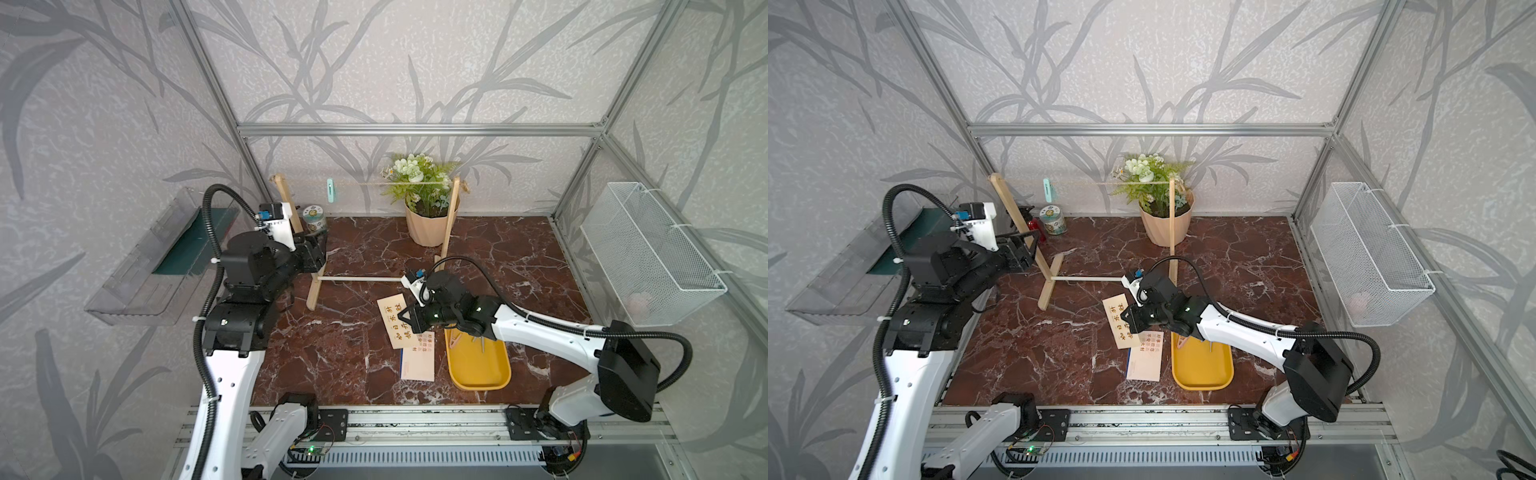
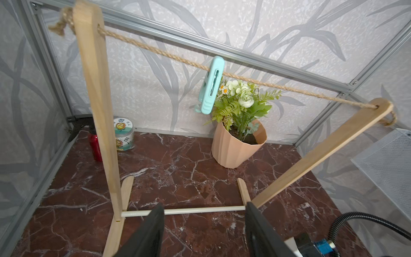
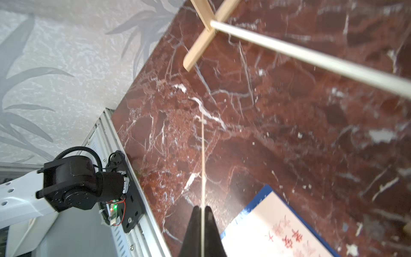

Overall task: Remove the postcards from the strings
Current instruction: Place the postcard at the center of the board, then remove the clamp from the clothesline.

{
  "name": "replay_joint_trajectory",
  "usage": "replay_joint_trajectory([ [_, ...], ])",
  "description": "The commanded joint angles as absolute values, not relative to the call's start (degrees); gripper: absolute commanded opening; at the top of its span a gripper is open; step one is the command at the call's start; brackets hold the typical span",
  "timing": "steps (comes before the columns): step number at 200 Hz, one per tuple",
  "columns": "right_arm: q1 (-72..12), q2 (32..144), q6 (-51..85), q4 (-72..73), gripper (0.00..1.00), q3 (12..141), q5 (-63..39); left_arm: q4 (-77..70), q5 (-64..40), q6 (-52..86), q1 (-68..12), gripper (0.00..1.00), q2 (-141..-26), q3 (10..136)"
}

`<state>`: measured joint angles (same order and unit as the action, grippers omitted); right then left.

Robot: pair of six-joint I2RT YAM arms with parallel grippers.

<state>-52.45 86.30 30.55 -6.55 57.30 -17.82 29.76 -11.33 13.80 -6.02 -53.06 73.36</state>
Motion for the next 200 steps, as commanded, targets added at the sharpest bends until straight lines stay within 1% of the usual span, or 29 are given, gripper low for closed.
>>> replay_joint_trajectory([
  [1, -52.49, 87.48, 39.21, -9.14, 0.00, 54.66, -20.26, 21.90, 2.10, 9.56, -11.64, 0.55, -54.66, 72.14],
  [6, -52.55, 87.77, 39.41, -9.50, 0.00, 54.23, -19.51, 21.04, 3.14, 9.25, -12.45, 0.54, -55.15, 72.12],
  [11, -52.51, 88.01, 39.46, -9.89, 0.04, 53.94, -18.54, 20.28, 3.76, 9.15, -13.02, 0.53, -55.67, 72.16],
  [24, -52.43, 88.61, 38.95, -11.11, 0.23, 53.75, -16.50, 18.39, 4.32, 9.23, -13.44, 0.52, -56.34, 71.29],
  [33, -52.47, 89.00, 38.85, -12.10, 0.32, 53.94, -15.44, 17.74, 5.23, 8.98, -13.45, 0.52, -56.51, 70.80],
  [43, -52.60, 89.25, 39.07, -12.49, 0.41, 53.85, -14.19, 16.90, 5.04, 8.53, -13.36, 0.54, -56.39, 70.18],
  [53, -52.69, 89.30, 38.86, -12.35, 0.49, 53.28, -13.36, 15.10, 4.54, 7.78, -13.27, 0.59, -56.25, 68.94],
  [63, -52.67, 88.98, 38.27, -12.09, 0.56, 52.87, -12.32, 13.23, 3.31, 6.54, -13.27, 0.60, -56.37, 67.69],
  [67, -52.71, 88.67, 37.88, -11.93, 0.61, 52.70, -11.86, 12.48, 2.84, 6.03, -13.27, 0.60, -56.49, 67.08],
  [81, -52.73, 87.13, 36.98, -11.15, 0.63, 52.43, -10.39, 6.51, 2.32, 6.14, -12.99, 0.63, -55.78, 62.92],
  [93, -52.72, 85.72, 33.53, -11.07, 0.64, 52.69, -8.70, 1.46, 2.44, 5.70, -12.74, 0.64, -54.80, 59.80],
  [103, -52.71, 84.79, 31.59, -10.65, 0.64, 52.99, -7.28, -3.69, 1.66, 4.68, -12.70, 0.67, -54.24, 56.46],
  [108, -52.68, 84.37, 30.21, -10.03, 0.64, 53.08, -7.17, -6.62, 0.49, 4.14, -12.61, 0.69, -54.08, 54.91],
  [115, -52.59, 83.84, 28.33, -8.91, 0.64, 53.23, -7.58, -8.91, -1.67, 4.19, -12.37, 0.69, -54.02, 53.47],
  [129, -52.56, 82.85, 24.82, -7.24, 0.65, 53.52, -7.84, -13.00, -10.20, 4.14, -11.29, 0.69, -54.23, 51.89],
  [142, -51.81, 82.32, 22.57, -5.29, 0.65, 53.44, -8.09, -17.40, -11.70, 6.18, -10.28, 0.68, -54.68, 50.12],
  [151, -50.98, 81.89, 20.67, -3.72, 0.65, 53.50, -10.24, -18.32, -13.70, 6.78, -8.61, 0.61, -54.39, 49.54],
  [159, -50.32, 81.45, 19.00, -1.76, 0.67, 53.42, -12.43, -18.49, -14.03, 6.17, -7.92, 0.59, -53.29, 48.87],
  [163, -50.11, 81.25, 18.26, -0.74, 0.67, 53.35, -12.99, -18.62, -13.41, 5.69, -7.78, 0.59, -52.52, 48.43],
  [173, -49.88, 80.56, 16.87, 2.19, 0.72, 53.44, -12.53, -18.59, -11.75, 4.95, -7.43, 0.60, -50.61, 47.46],
  [183, -49.14, 80.46, 16.56, 6.38, 0.78, 53.86, -12.71, -17.56, -10.58, 5.46, -6.72, 0.64, -49.17, 47.01],
  [200, -47.04, 83.53, 17.79, 13.20, 0.79, 57.91, -15.40, -16.42, -9.13, 7.77, -5.80, 0.65, -47.38, 45.80],
])
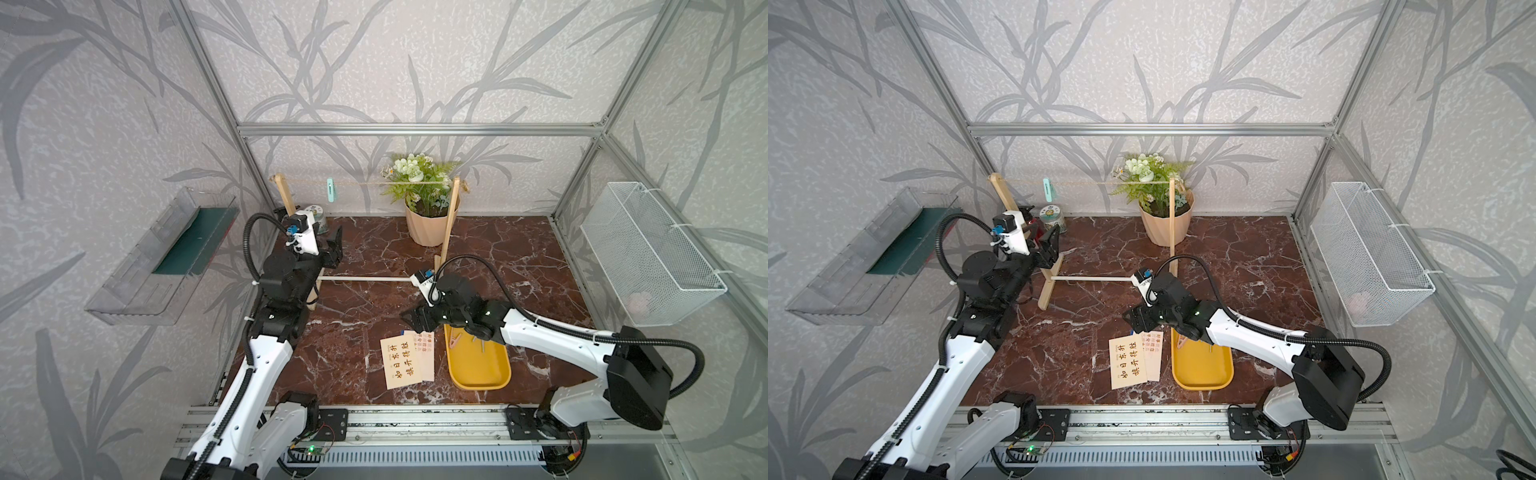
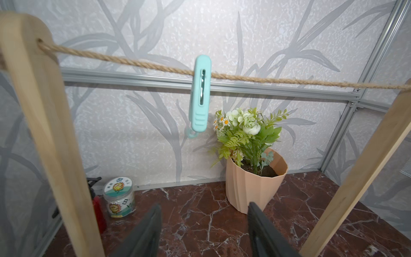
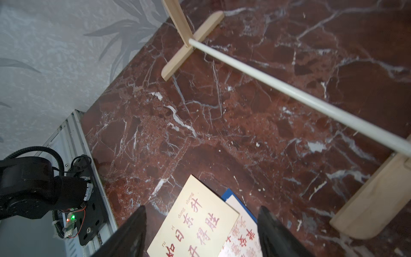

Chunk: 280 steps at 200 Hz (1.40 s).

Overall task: Remove the postcards from the strings
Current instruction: Remove the clamp from the clothesline.

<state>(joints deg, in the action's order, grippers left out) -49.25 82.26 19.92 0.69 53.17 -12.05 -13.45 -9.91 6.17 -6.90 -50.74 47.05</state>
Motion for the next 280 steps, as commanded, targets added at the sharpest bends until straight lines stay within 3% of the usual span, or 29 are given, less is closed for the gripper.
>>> replay_joint_trajectory([
  [1, -46.90, 83.95, 17.95, 13.54, 0.79, 58.26, -15.52, -16.51, -9.09, 8.06, -5.75, 0.65, -47.29, 45.66],
  [19, -45.30, 91.21, 21.27, 19.33, 0.80, 66.82, -20.25, -14.98, -8.01, 12.61, -4.57, 0.65, -44.52, 43.85],
  [40, -45.30, 101.76, 23.45, 24.37, 0.81, 79.57, -25.29, -2.41, -9.96, 12.43, -3.35, 0.65, -40.78, 47.04],
  [83, -45.35, 114.72, 26.09, 32.20, 0.93, 95.84, -22.55, 21.32, -20.72, 7.49, -2.27, 0.69, -36.42, 54.39],
  [125, -45.36, 121.69, 29.60, 40.65, 0.94, 104.88, -22.11, 16.02, -27.00, 8.24, -2.20, 0.72, -36.46, 49.83],
  [210, -45.35, 128.62, 31.06, 37.36, 0.98, 119.76, -26.95, 12.40, -31.33, 7.89, -2.25, 0.72, -36.87, 46.78],
  [245, -45.70, 127.36, 31.57, 40.71, 0.98, 116.50, -27.51, 12.12, -30.81, 7.92, -2.20, 0.72, -36.33, 46.32],
  [280, -45.79, 127.66, 31.21, 38.08, 0.98, 117.02, -19.95, 10.74, -32.26, 9.01, -2.20, 0.72, -36.94, 46.30],
])
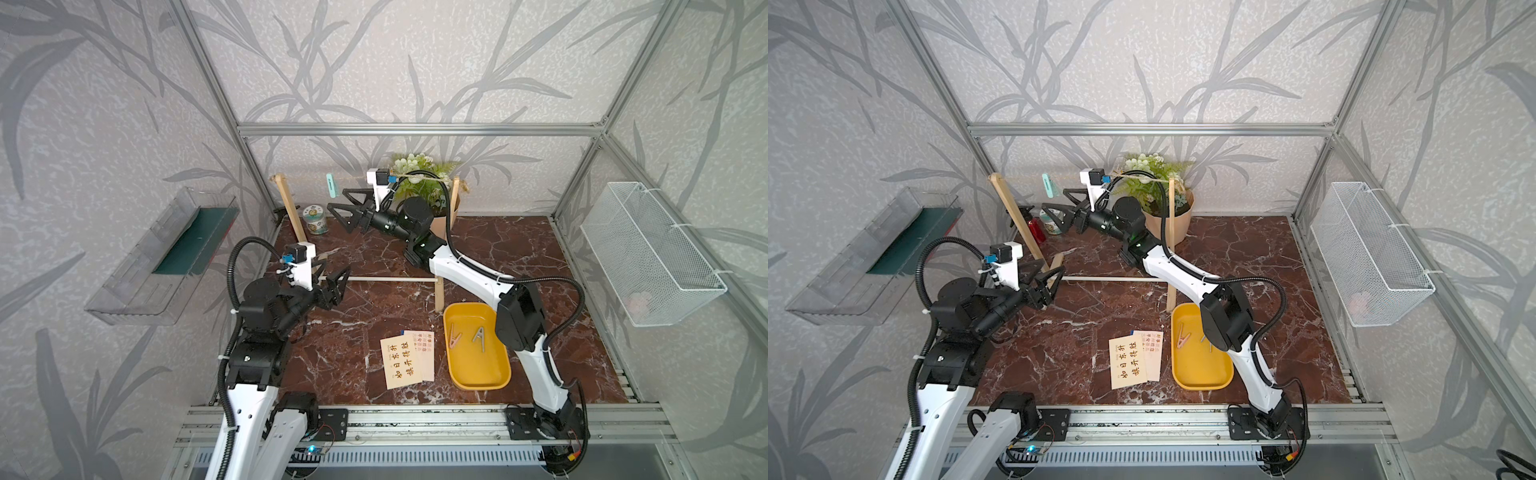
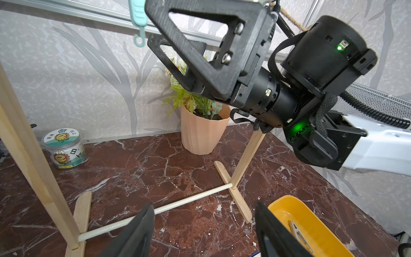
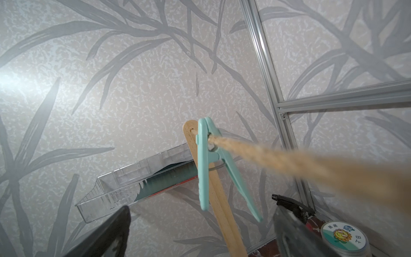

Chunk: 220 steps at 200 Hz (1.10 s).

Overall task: Remove the postcards from the strings
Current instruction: Remove the clamp from the clothesline.

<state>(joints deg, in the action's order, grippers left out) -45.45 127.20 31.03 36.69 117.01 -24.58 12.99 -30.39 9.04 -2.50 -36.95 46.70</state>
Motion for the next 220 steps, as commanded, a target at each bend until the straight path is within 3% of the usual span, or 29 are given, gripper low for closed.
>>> replay_joint_trajectory([
  [1, -45.79, 127.77, 31.30, 38.15, 0.98, 117.13, -19.86, 10.73, -32.30, 8.99, -2.24, 0.72, -36.93, 46.31],
  [30, -45.88, 132.32, 32.25, 37.89, 0.98, 123.90, -20.40, 11.14, -32.21, 8.71, -2.15, 0.72, -36.84, 46.36],
  [50, -45.97, 134.09, 33.72, 46.06, 0.98, 123.49, -18.56, 11.19, -32.67, 8.72, -2.11, 0.72, -36.90, 46.35],
  [110, -46.23, 137.28, 33.64, 49.37, 0.91, 127.20, -17.62, 11.28, -33.22, 9.03, -2.10, 0.73, -36.73, 46.19],
  [201, -46.22, 141.43, 34.85, 45.81, 0.65, 136.29, -20.06, 11.12, -33.64, 9.28, -1.76, 0.73, -36.52, 46.09],
  [220, -46.23, 142.48, 34.96, 43.51, 0.66, 138.51, -20.41, 11.09, -33.55, 9.36, -1.67, 0.73, -36.52, 46.05],
])
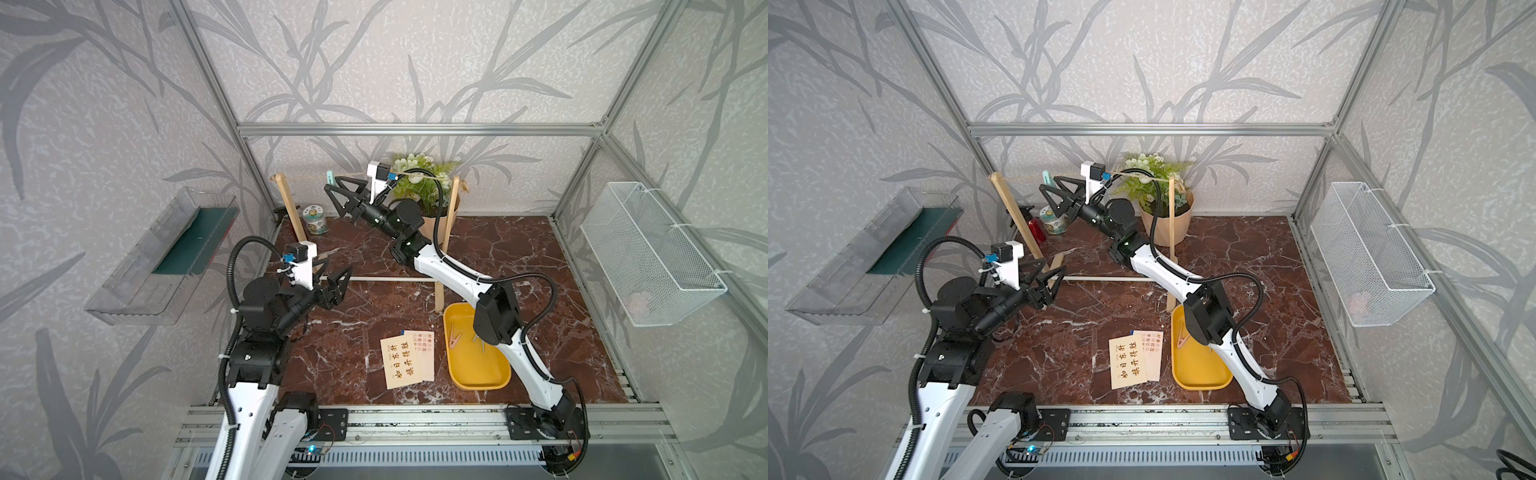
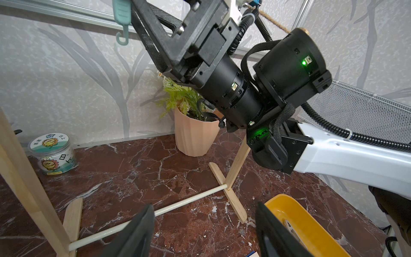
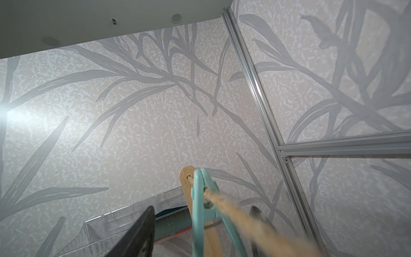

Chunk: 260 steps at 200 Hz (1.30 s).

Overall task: Remove the postcards from the strings
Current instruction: Remove the clamp from the clothesline.

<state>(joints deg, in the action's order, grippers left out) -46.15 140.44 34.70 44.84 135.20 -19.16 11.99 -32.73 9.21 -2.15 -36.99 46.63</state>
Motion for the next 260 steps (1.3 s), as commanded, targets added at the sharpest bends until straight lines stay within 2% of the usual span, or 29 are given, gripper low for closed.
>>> replay_joint_trajectory([
  [1, -46.23, 142.52, 34.97, 43.33, 0.67, 138.69, -20.40, 11.08, -33.61, 9.34, -1.67, 0.73, -36.54, 46.05],
  [15, -46.23, 142.67, 34.84, 43.07, 0.79, 138.53, -19.49, 11.10, -33.70, 9.40, -1.74, 0.73, -36.59, 46.05],
  [42, -46.14, 144.01, 34.01, 38.59, 0.78, 140.93, -19.04, 11.01, -33.75, 9.38, -1.67, 0.73, -36.57, 46.05],
  [112, -46.04, 144.58, 35.17, 39.59, 0.50, 142.25, -20.79, 11.00, -33.74, 9.24, -1.50, 0.73, -36.66, 46.12],
  [145, -46.05, 144.52, 35.40, 39.74, 0.41, 142.42, -21.45, 10.99, -33.75, 9.27, -1.45, 0.73, -36.64, 46.06],
  [172, -46.05, 144.77, 36.11, 39.76, 0.39, 142.94, -21.85, 11.02, -33.82, 9.23, -1.45, 0.73, -36.79, 46.14],
  [185, -46.05, 144.79, 36.09, 39.59, 0.33, 142.97, -21.71, 11.01, -33.84, 9.37, -1.42, 0.72, -36.78, 46.08],
  [199, -45.97, 144.95, 36.19, 39.99, 0.32, 142.90, -21.68, 11.03, -33.80, 9.38, -1.41, 0.73, -36.72, 46.14],
  [214, -45.97, 145.22, 36.15, 39.36, 0.24, 143.35, -22.11, 11.08, -33.83, 9.23, -1.34, 0.73, -36.65, 46.14],
  [232, -45.88, 145.29, 36.09, 39.22, 0.22, 143.26, -22.23, 10.99, -33.68, 9.31, -1.36, 0.72, -36.64, 46.14],
  [241, -45.88, 145.31, 35.97, 39.20, 0.14, 143.20, -22.25, 10.99, -33.74, 9.29, -1.32, 0.72, -36.63, 46.14],
  [260, -45.77, 145.28, 35.73, 38.77, 0.13, 143.35, -22.26, 11.01, -33.75, 9.35, -1.32, 0.73, -36.65, 46.13],
])
